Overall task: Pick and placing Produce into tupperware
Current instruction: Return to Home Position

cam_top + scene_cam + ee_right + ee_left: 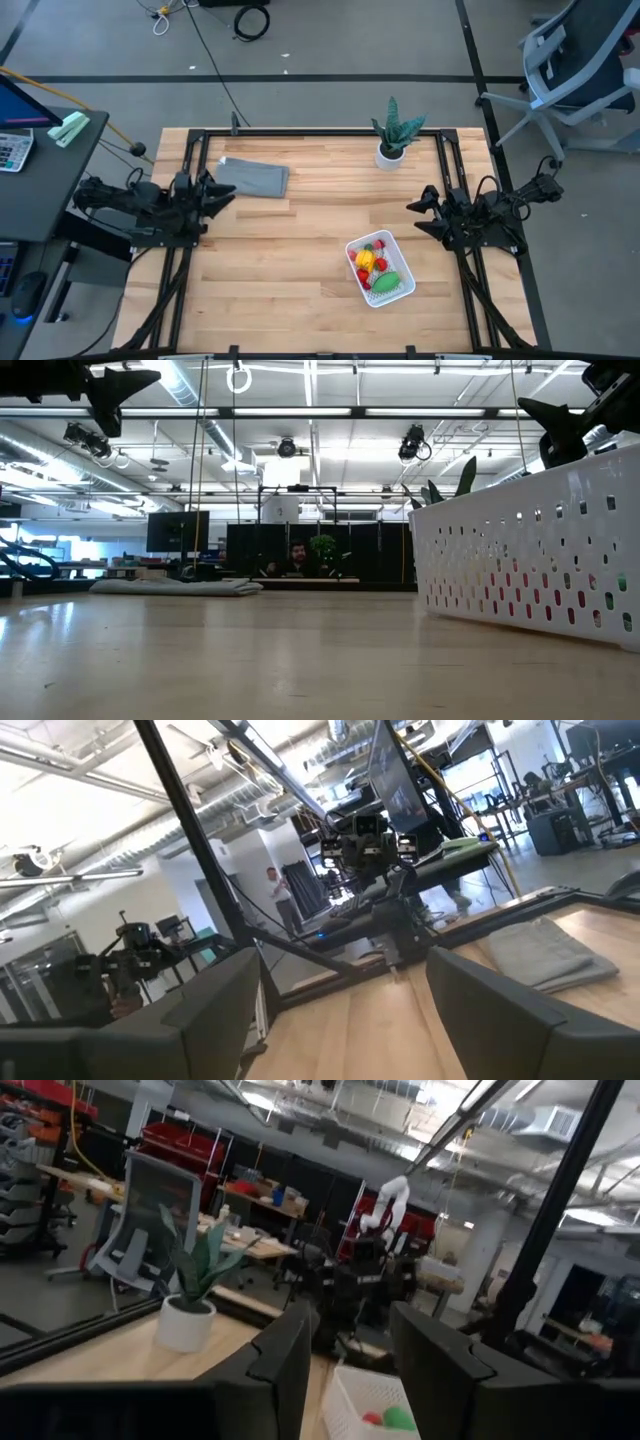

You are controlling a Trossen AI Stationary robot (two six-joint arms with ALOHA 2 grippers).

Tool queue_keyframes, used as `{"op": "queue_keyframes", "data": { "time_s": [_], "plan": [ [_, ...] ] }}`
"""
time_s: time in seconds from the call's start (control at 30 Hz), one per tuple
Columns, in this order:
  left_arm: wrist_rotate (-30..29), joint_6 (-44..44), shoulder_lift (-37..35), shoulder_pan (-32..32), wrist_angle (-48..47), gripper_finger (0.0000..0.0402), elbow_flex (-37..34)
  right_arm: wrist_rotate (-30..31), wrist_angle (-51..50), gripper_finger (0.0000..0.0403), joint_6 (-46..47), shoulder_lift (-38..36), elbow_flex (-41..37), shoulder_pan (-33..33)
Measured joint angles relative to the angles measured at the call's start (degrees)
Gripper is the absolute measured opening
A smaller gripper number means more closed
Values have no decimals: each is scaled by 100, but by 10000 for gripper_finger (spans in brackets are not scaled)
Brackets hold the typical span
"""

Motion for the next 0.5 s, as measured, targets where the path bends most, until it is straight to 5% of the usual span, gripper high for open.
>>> {"op": "queue_keyframes", "data": {
  "time_s": [0.1, 0.23, 0.5],
  "plan": [
    [1, -34, -8, 0, 195, 141, -229, -1, -1, 297, 1, 0, 0, 0],
    [-9, -208, -44, 0, 1603, 138, -1201, -2, 0, 297, 180, 0, 0, 0],
    [628, 76, -5, -15, 1601, 145, -996, 1, -7, 297, 371, 40, 0, 0]
  ]
}}
